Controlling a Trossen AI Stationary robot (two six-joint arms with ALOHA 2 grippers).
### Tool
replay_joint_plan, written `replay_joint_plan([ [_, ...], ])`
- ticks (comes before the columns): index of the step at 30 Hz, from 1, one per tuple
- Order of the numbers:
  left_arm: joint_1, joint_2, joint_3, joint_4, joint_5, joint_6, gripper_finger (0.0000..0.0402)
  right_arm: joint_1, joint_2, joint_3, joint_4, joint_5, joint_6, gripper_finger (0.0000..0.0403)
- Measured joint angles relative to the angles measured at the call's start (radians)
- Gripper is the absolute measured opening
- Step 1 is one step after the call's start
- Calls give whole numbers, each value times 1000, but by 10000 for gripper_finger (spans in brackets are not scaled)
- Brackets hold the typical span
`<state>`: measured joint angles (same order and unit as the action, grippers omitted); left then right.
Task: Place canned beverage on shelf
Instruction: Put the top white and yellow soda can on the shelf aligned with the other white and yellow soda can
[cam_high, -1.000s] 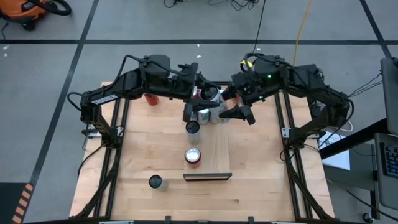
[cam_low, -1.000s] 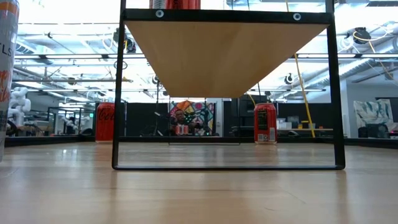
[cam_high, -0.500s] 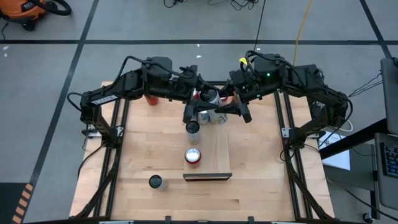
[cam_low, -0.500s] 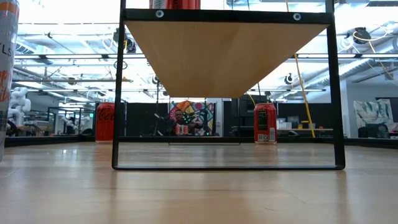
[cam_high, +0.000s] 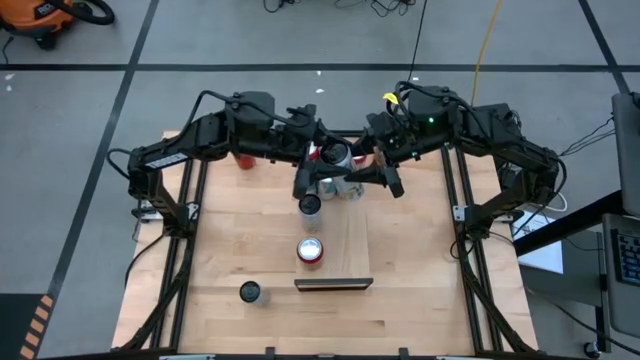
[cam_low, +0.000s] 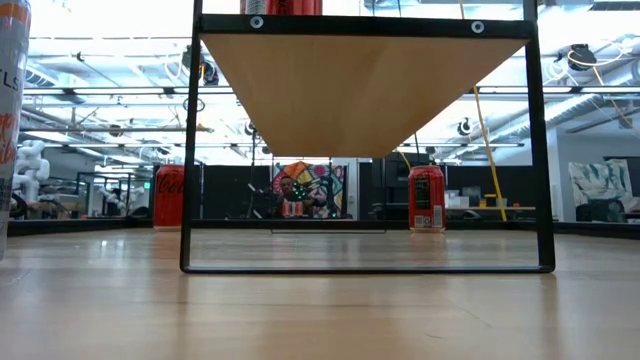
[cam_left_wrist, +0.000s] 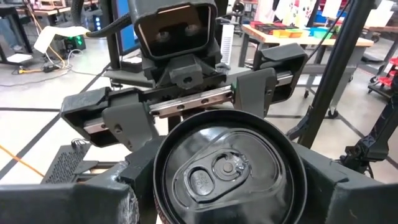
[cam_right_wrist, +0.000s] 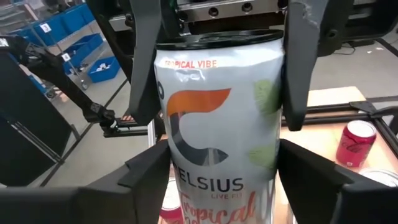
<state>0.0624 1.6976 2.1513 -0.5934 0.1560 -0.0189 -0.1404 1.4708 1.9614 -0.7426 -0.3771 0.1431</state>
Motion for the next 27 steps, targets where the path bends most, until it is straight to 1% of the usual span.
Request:
replay_joint_plan([
  [5, -6, -1, 1, 20, 1, 2, 251, 1, 3, 0, 46, -13, -3, 287],
  [9, -9, 2, 1, 10, 0, 3, 251, 1, 4, -1, 35, 12, -6, 294],
  [13, -9, 2, 1, 8, -5, 2, 251, 1, 3, -1, 34, 51, -2, 275],
  [18, -10, 2, 1, 6, -8, 1, 252, 1, 2, -1, 26, 55, -14, 229],
  [21, -10, 2, 1, 4, -18, 0, 261, 1, 2, -1, 20, 39, -30, 208],
  [23, -13, 2, 1, 6, -50, -5, 273, 1, 2, -1, 21, 34, -36, 203],
  [27, -18, 0, 1, 27, -97, -1, 304, -4, -6, -4, -12, 38, -32, 208],
])
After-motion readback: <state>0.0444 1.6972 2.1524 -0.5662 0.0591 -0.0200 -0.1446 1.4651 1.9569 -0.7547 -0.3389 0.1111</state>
